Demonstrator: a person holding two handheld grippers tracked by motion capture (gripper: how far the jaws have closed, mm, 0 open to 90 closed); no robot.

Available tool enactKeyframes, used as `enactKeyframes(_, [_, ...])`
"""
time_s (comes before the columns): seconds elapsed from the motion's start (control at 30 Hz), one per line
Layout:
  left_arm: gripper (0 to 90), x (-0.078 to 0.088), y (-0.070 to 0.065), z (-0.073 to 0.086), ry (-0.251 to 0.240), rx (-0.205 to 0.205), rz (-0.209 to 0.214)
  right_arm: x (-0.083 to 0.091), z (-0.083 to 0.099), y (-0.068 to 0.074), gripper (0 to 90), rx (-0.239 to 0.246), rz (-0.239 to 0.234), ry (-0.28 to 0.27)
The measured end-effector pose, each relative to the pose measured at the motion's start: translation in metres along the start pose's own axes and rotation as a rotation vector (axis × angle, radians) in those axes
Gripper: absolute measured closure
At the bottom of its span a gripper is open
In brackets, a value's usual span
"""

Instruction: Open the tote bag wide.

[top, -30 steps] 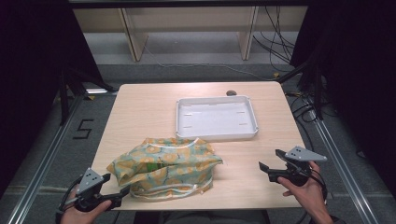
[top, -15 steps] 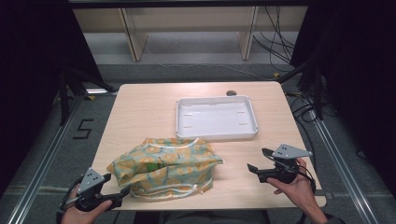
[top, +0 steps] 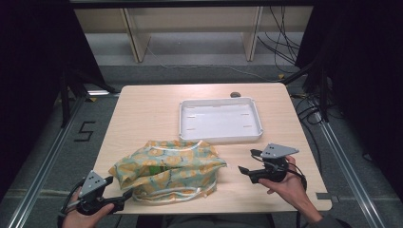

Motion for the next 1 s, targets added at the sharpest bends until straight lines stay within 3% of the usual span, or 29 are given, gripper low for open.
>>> enactKeyframes(0.03, [15.1, 0.0, 0.0, 0.0, -0.003, 0.001, 0.002, -0.002, -0.001, 0.003, 26.0, -0.021, -0.016, 0.014])
enactKeyframes(0.13, [15.1, 0.0, 0.001, 0.0, 0.004, -0.016, 0.007, -0.015, -0.006, 0.006, 29.2, 0.029, -0.037, 0.008])
enactKeyframes(0.2, [15.1, 0.0, 0.0, 0.0, 0.0, -0.006, -0.001, -0.021, -0.009, 0.01, 30.4, 0.046, -0.072, 0.03])
enactKeyframes(0.23, [15.1, 0.001, 0.001, -0.001, 0.004, -0.023, 0.001, -0.025, -0.01, 0.012, 32.4, 0.07, -0.082, 0.031])
enactKeyframes(0.37, [15.1, -0.001, 0.0, 0.0, -0.001, -0.005, 0.01, -0.04, -0.014, 0.022, 35.0, 0.108, -0.129, 0.058])
enactKeyframes(0.77, [15.1, 0.0, 0.001, 0.0, 0.003, -0.011, 0.01, -0.071, -0.02, 0.034, 45.0, 0.181, -0.15, 0.122])
enactKeyframes(0.9, [15.1, 0.0, 0.001, 0.0, 0.004, -0.017, 0.009, -0.076, -0.022, 0.035, 61.6, 0.204, -0.154, 0.133])
enactKeyframes(0.93, [15.1, 0.0, 0.0, 0.0, 0.0, -0.009, 0.011, -0.077, -0.022, 0.036, 65.2, 0.188, -0.155, 0.148])
enactKeyframes(1.0, [15.1, -0.001, 0.0, 0.0, -0.001, -0.007, 0.009, -0.078, -0.022, 0.035, 73.1, 0.201, -0.145, 0.179])
Point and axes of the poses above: each handheld gripper's, and its own axes: x roughly backward along the jaws, z roughly out of its underside, y roughly to its left, the point moved 3 cm from there along -x, roughly forward along the jaws, and after that the axes turned 2 degrees about -y, right-handed, at the moved point
